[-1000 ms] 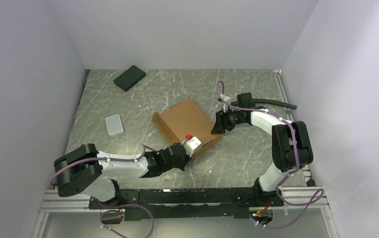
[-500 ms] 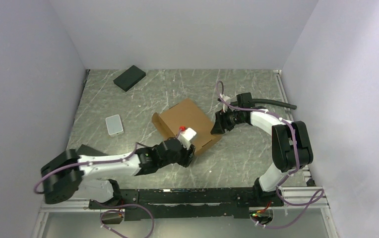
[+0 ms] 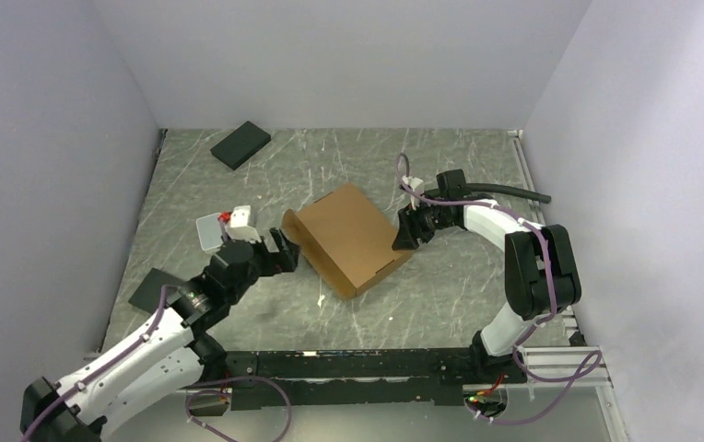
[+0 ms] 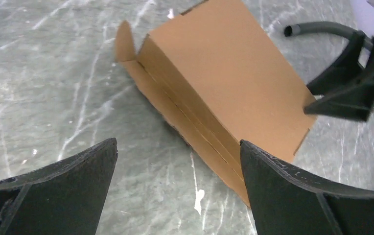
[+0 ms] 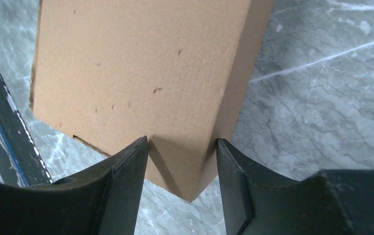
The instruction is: Fold the paper box
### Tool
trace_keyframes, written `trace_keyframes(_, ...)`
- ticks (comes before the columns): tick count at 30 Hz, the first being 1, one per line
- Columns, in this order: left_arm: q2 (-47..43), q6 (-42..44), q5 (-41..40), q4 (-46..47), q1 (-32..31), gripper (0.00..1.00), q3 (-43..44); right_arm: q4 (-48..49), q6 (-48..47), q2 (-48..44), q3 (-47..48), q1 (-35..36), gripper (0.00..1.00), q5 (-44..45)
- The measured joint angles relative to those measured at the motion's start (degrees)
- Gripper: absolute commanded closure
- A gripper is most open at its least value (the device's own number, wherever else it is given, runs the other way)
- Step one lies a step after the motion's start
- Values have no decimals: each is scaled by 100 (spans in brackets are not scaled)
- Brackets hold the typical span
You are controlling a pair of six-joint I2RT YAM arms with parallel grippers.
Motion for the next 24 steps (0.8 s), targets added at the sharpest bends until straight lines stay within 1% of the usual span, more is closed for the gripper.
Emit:
trace_keyframes(2, -11, 2, 164, -81, 503, 0, 2, -111, -199, 9, 55, 35, 46, 20)
trace_keyframes(4, 140, 125, 544, -68, 1029, 1, 22, -199, -424, 15, 105, 83, 46, 28)
trace_keyframes(6, 485, 389, 1016, 39, 1543, 3, 92, -297, -621, 20, 149, 149, 46, 26)
trace_keyframes(8, 984, 741, 1567, 280, 1921, 4, 223, -407, -780, 28, 186, 214, 46, 11)
trace_keyframes(9, 1222, 901, 1818, 415, 2039, 5, 284, -457, -850, 37, 201, 243, 46, -7)
trace_keyframes(13, 2221, 1394, 2820, 990, 2461, 18, 649, -623, -1043, 63, 254, 278, 46, -63)
trace_keyframes(15, 2702, 1504, 3180, 1233, 2618, 21, 887, -662, -1093, 79, 269, 280, 46, -92)
trace_keyframes(17, 3228, 1598, 3467, 1458, 2730, 26, 1167, -691, -1132, 92, 273, 280, 46, -120)
trace_keyframes(19, 3705, 1650, 3663, 1635, 2778, 28, 1410, -702, -1150, 103, 278, 280, 46, -140)
trace_keyframes(24, 4603, 1801, 4015, 1674, 2782, 46, 1950, -743, -1178, 127, 308, 280, 45, -151)
